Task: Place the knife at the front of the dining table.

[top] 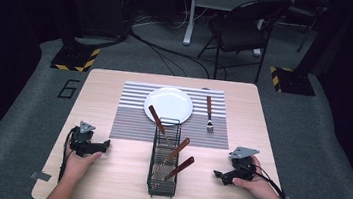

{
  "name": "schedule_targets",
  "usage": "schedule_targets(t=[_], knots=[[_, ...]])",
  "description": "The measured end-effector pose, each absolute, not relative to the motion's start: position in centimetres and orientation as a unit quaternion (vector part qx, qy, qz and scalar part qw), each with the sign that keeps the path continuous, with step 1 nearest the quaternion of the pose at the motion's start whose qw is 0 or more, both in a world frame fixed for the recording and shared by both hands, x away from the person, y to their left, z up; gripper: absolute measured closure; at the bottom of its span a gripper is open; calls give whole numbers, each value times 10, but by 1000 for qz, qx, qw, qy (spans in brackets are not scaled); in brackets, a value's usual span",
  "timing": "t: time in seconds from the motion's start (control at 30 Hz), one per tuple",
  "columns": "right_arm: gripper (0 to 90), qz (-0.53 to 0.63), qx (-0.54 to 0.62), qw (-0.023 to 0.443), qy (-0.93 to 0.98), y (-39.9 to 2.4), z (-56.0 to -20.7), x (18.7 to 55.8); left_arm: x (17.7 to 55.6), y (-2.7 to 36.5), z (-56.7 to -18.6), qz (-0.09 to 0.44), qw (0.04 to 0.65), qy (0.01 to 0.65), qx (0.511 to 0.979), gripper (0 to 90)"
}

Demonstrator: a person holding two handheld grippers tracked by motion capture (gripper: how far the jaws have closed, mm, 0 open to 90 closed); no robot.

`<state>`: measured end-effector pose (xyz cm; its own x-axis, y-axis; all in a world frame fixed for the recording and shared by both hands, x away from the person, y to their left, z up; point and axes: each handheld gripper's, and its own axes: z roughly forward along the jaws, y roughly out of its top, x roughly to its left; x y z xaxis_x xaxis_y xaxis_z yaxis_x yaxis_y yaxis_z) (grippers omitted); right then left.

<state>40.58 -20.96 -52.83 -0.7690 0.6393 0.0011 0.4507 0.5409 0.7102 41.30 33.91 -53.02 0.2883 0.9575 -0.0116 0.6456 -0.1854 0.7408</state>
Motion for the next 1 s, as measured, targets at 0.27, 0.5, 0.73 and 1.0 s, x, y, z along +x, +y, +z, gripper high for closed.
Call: schedule_targets(t=[0.27, 0.5, 0.73, 1.0], knots=[[0, 362, 314, 130, 868, -210, -528, 406, 413, 338, -530, 236, 326, 550, 732, 93], [0, 362, 314, 130, 868, -210, -528, 406, 413, 338, -530, 236, 326, 551, 731, 93], [0, 362, 314, 130, 868, -210, -528, 406, 413, 337, -530, 238, 327, 552, 729, 99], [0, 362, 314, 130, 868, -210, -528, 406, 411, 333, -527, 233, 323, 552, 733, 168]])
